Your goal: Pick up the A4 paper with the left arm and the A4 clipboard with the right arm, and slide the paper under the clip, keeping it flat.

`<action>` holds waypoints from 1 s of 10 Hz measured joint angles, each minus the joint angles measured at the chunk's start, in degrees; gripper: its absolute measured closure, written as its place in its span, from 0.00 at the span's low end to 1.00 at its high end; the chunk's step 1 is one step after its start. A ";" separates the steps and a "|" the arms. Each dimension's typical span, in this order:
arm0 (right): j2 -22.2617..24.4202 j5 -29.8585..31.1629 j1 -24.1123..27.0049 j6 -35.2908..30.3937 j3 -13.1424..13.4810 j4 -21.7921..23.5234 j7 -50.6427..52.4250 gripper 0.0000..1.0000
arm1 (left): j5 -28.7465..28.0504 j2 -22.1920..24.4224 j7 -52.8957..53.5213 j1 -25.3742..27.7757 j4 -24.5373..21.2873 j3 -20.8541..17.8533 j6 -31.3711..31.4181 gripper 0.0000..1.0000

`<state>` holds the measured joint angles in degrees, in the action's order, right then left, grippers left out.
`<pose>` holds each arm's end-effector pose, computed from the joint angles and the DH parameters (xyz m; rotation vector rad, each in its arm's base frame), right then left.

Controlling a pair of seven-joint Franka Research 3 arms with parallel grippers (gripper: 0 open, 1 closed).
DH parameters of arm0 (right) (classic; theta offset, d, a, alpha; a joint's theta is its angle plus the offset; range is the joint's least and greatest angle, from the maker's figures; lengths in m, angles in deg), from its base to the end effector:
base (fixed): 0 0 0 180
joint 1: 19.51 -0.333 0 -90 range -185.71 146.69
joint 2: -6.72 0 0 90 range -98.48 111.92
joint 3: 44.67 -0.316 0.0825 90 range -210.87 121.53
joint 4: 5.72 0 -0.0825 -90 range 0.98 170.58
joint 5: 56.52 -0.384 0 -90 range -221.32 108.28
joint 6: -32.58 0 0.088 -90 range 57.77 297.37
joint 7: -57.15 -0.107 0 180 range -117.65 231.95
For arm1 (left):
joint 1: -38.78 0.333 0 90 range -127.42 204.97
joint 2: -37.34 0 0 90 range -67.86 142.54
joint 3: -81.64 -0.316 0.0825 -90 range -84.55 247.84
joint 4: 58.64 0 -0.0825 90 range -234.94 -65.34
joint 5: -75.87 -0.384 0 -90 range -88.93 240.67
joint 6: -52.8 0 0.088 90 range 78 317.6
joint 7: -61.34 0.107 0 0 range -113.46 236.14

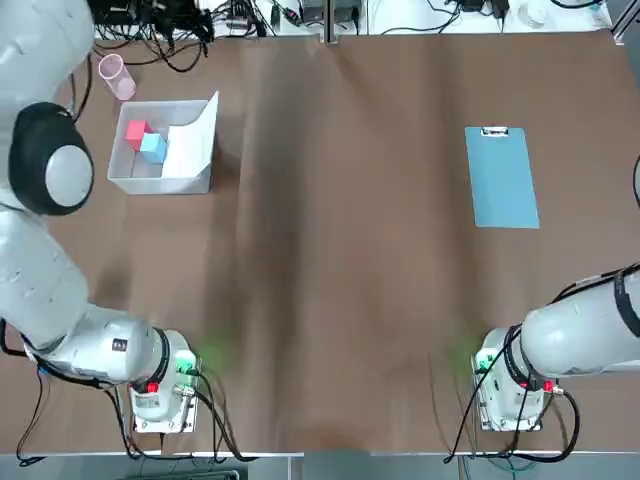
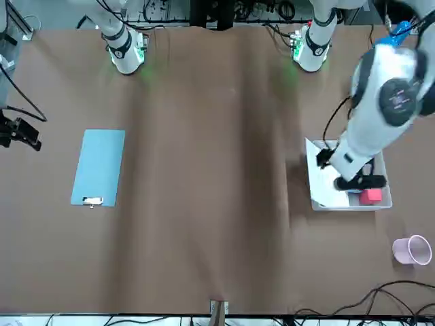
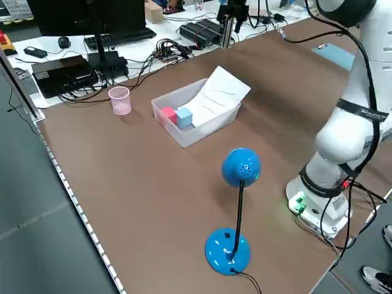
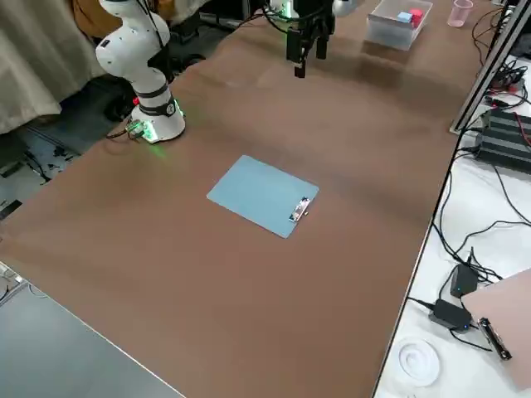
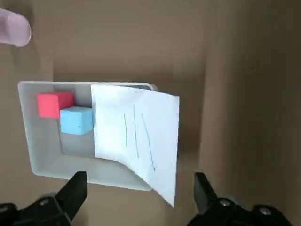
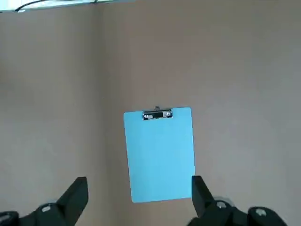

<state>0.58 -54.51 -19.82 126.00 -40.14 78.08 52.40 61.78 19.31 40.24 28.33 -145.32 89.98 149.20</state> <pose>0.5923 -0.0446 0.6201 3.0877 -0.2395 0.0949 0.6173 -0.1736 0.4752 -2.9072 0.0010 0.0952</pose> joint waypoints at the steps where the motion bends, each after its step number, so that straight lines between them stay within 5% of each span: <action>1: -0.66 -0.01 0.91 0.02 0.04 0.09 -4.30 0.03 | -3.18 -1.40 -3.83 -2.05 -1.51 0.10 1.32 0.00; 6: -6.98 -1.90 2.92 9.96 0.04 1.52 -28.21 0.04 | -19.25 -8.62 -20.60 -8.86 -7.95 0.43 7.75 0.03; 10: -8.87 -3.70 3.40 24.63 -0.30 15.39 -45.35 0.04 | -29.82 -10.44 -30.35 -8.94 -16.24 0.39 13.14 0.09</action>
<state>-8.29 -58.22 -16.42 150.63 -40.44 93.47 7.06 31.96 8.87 9.89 19.39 -161.56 90.37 162.34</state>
